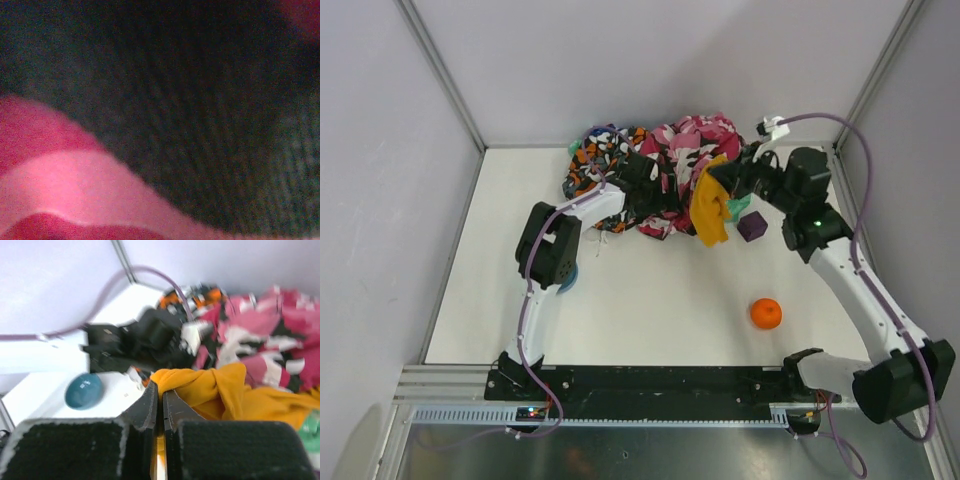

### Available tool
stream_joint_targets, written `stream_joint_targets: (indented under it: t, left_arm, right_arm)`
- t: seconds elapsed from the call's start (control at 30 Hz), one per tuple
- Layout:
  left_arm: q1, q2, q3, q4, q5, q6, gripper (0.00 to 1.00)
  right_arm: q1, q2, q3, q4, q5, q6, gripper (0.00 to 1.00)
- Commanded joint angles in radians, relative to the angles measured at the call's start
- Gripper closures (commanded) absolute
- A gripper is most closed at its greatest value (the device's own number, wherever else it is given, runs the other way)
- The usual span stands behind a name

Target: Pick out a specific cloth from the pile

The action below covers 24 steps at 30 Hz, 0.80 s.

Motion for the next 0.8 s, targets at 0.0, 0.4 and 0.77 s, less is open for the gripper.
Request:
stream_joint_targets:
  t: [0.0,0.4,0.77]
  left_arm:
    - [0.019,0.061,0.023,0.062,-0.042,-0.029,0.0]
    - [0.02,0.062,0.029,0.059,-0.013,-0.06,0.0]
    - [0.013,-0.12,-0.07,0.058,0.041,-0.053,0.0]
  right_arm:
    - [0.031,-0.138,0.191,0.178,-0.173,0.024,1.0]
    - [0.248,-0.201,0.515,0.062,-0.288,-0.084,1.0]
    - [0.335,-0.223,0.467,0.005,-0.294,-0.059,1.0]
